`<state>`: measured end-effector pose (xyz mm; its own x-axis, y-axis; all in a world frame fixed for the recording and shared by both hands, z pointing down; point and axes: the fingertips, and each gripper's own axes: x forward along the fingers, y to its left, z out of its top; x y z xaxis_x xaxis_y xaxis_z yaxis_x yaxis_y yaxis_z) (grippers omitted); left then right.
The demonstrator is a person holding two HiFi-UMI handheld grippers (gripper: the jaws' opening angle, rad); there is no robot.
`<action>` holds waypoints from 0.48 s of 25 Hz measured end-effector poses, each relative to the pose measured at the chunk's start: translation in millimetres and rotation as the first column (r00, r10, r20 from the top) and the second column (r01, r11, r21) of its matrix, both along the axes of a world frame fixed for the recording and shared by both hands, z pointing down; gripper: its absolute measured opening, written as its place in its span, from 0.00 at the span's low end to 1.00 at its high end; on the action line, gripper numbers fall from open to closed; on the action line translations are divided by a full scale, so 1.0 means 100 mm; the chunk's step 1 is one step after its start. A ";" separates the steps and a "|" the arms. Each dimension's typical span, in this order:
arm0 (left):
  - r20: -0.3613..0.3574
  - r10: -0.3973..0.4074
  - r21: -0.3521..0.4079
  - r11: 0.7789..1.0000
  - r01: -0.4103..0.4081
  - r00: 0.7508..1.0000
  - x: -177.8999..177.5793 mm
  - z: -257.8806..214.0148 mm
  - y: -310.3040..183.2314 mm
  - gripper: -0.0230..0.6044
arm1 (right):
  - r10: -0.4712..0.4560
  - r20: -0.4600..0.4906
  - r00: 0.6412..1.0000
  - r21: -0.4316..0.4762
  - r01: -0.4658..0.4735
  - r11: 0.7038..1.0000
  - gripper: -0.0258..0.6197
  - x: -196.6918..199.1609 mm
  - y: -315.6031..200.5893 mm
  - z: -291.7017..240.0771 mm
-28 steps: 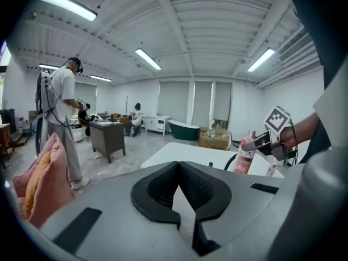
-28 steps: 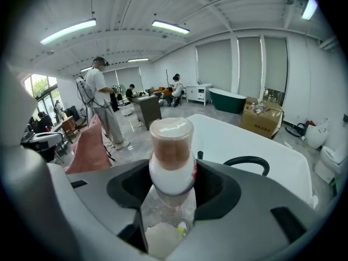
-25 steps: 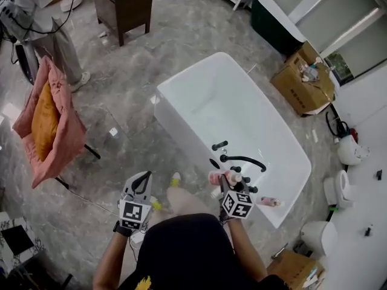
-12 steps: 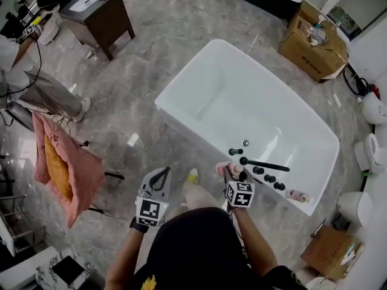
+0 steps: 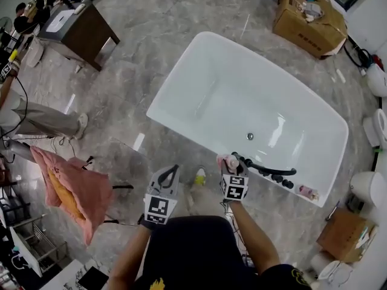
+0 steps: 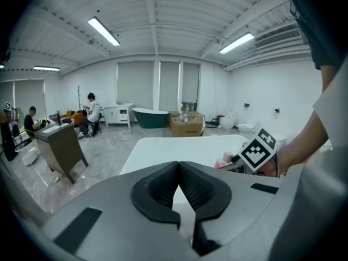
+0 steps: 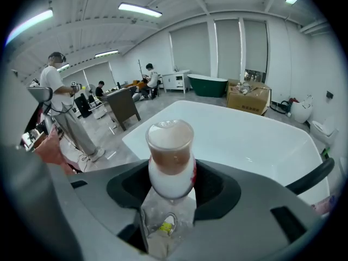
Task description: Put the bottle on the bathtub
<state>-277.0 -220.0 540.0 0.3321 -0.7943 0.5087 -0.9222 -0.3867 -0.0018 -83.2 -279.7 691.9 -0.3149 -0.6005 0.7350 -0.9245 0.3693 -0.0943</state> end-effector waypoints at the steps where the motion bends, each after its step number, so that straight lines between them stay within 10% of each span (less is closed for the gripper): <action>1: -0.004 0.015 -0.006 1.000 -0.015 1.000 0.03 0.04 -0.07 0.06 | 0.012 -0.007 1.000 -0.006 -0.012 1.000 0.37 0.00 -0.07 0.06; 12: -0.064 0.145 -0.017 0.989 -0.146 0.987 -0.16 0.62 -0.73 0.06 | 0.102 -0.080 0.992 -0.007 -0.103 0.995 0.37 -0.24 -0.36 0.47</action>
